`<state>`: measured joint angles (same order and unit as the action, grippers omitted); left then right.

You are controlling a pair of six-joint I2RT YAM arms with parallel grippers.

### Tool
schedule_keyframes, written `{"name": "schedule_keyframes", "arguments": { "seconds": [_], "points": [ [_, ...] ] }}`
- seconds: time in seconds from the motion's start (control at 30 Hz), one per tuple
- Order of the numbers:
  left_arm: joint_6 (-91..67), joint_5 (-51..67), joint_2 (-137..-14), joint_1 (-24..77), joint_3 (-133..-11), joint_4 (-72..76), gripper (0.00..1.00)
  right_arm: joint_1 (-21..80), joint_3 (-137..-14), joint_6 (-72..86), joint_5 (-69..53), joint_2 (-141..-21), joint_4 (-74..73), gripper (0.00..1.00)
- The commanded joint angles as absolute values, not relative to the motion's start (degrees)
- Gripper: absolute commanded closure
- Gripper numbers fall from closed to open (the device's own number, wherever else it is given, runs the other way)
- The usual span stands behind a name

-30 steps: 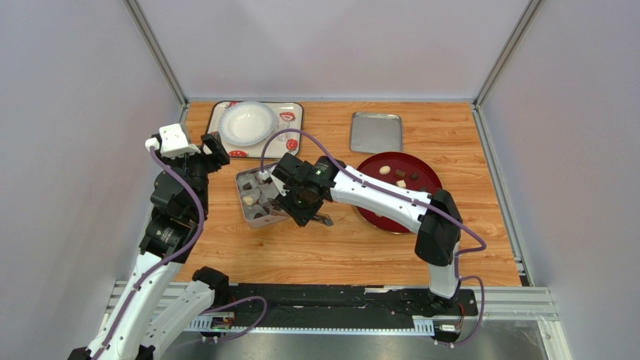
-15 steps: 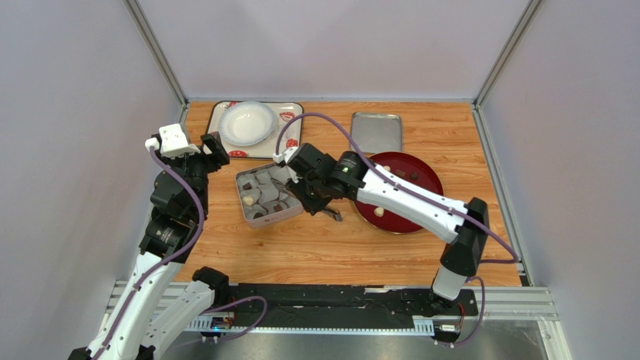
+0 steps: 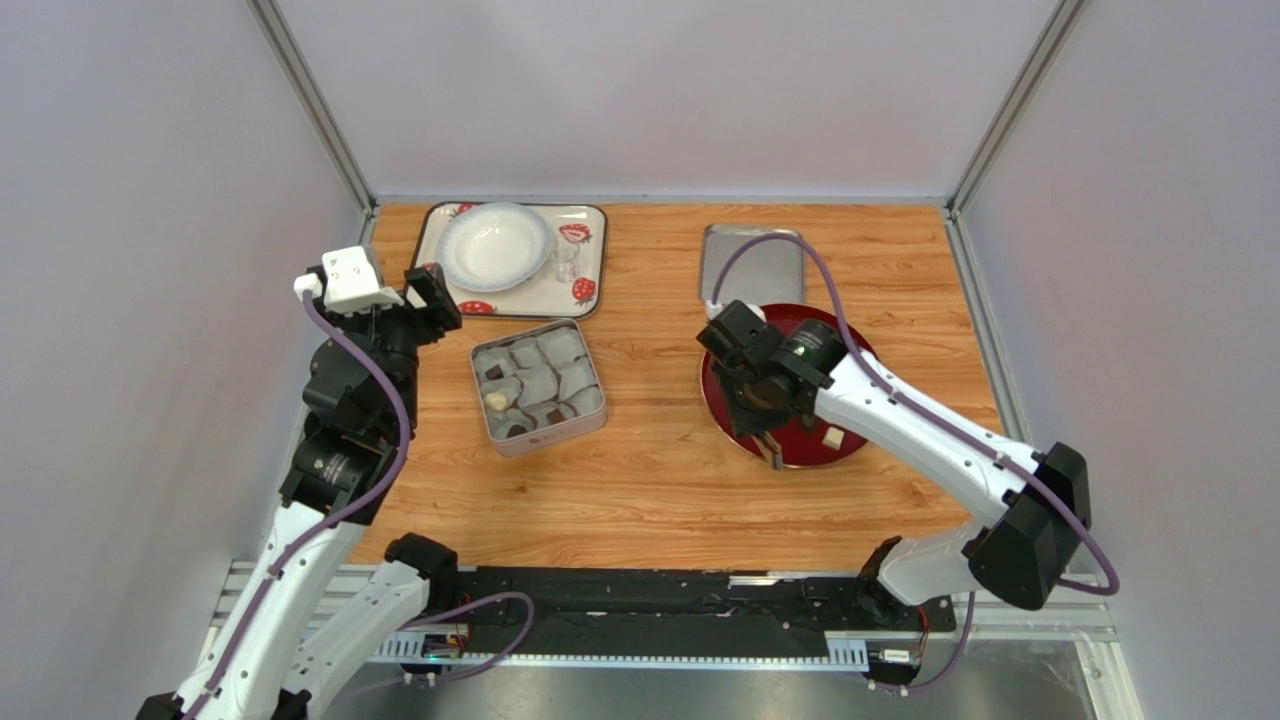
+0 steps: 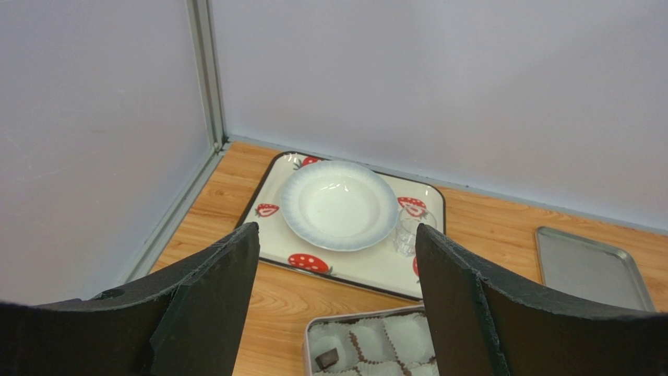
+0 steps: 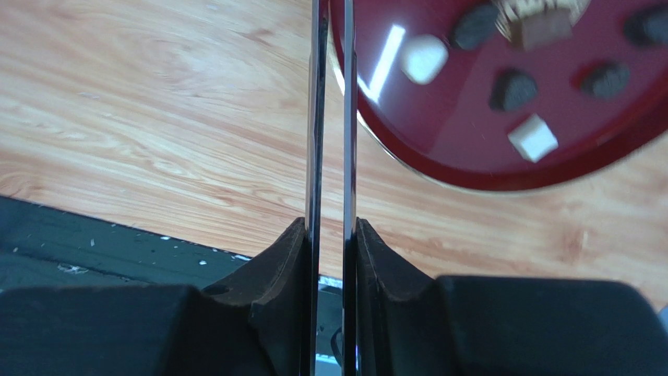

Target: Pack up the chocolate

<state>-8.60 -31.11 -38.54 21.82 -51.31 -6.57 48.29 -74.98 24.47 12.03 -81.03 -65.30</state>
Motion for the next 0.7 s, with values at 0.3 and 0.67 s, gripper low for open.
{"name": "schedule_keyframes", "arguments": {
  "seconds": [0.3, 0.67],
  "points": [
    [-9.0, -29.4, -39.0, 21.4, -51.3, -4.8, 0.19, 33.9, -61.3, 38.8, 14.0, -66.4, -67.2, 0.71],
    [-9.1, -29.3, -38.8, 21.4, -51.3, -4.9, 0.19, 28.2, -57.3, 42.6, 9.6, -65.8, -59.8, 0.64]
  ]
}}
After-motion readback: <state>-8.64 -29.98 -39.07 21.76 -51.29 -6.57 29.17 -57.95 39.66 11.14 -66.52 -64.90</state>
